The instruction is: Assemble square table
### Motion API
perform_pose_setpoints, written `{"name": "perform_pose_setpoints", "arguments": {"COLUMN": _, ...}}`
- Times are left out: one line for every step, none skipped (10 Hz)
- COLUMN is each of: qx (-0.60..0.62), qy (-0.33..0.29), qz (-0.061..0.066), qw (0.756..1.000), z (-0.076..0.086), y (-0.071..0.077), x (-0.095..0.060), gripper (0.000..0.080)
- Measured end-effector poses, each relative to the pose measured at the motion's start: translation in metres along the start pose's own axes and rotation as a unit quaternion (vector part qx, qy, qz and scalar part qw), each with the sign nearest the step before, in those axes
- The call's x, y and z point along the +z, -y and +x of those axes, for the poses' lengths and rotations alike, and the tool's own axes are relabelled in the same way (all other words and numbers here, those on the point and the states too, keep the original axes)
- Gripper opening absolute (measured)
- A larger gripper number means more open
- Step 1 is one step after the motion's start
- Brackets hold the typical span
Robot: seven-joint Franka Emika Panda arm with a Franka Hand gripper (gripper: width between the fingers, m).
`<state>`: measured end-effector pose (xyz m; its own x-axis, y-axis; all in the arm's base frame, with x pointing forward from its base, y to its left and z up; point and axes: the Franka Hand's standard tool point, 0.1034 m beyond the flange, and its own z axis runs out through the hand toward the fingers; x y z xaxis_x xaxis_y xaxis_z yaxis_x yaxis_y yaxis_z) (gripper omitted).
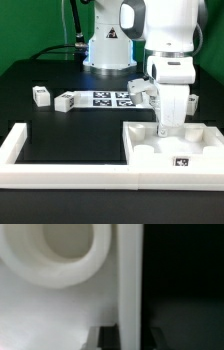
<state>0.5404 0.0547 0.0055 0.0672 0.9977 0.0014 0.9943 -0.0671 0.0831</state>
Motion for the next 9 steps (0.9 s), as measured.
{"name": "perform_pose_setpoints", "arguments": {"qx": 0.000, "qy": 0.000, "qz": 0.000, "qw": 1.000, "z": -0.0001, "y": 0.0000, "x": 0.0000, "gripper": 0.0056}}
{"name": "perform_pose_setpoints", "arguments": {"qx": 0.001, "qy": 0.000, "qz": 0.000, "qw": 1.000, "z": -0.0003, "y": 0.0003, "x": 0.0003, "gripper": 0.0056}}
{"name": "perform_pose_setpoints", "arguments": {"qx": 0.001, "qy": 0.000, "qz": 0.000, "qw": 1.000, "z": -0.0004, "y": 0.0004, "x": 0.0004, "gripper": 0.0276}}
{"name": "perform_pose_setpoints", "arguments": {"qx": 0.001, "qy": 0.000, "qz": 0.001, "qw": 1.000, "z": -0.0004, "y": 0.0005, "x": 0.0004, "gripper": 0.0276}}
{"name": "perform_pose_setpoints", "arguments": {"qx": 0.001, "qy": 0.000, "qz": 0.001, "qw": 1.000, "z": -0.0005, "y": 0.0005, "x": 0.0005, "gripper": 0.0459}}
{"name": "perform_pose_setpoints", "arguments": {"qx": 0.001, "qy": 0.000, "qz": 0.001, "qw": 1.000, "z": -0.0005, "y": 0.0006, "x": 0.0005, "gripper": 0.0581}}
{"name": "perform_pose_setpoints", "arguments": {"qx": 0.001, "qy": 0.000, "qz": 0.001, "qw": 1.000, "z": -0.0005, "y": 0.0006, "x": 0.0006, "gripper": 0.0581}}
{"name": "perform_pose_setpoints", "arguments": {"qx": 0.001, "qy": 0.000, "qz": 0.001, "qw": 1.000, "z": -0.0006, "y": 0.0007, "x": 0.0006, "gripper": 0.0637}}
{"name": "perform_pose_setpoints", "arguments": {"qx": 0.001, "qy": 0.000, "qz": 0.001, "qw": 1.000, "z": -0.0006, "y": 0.0007, "x": 0.0006, "gripper": 0.0646}}
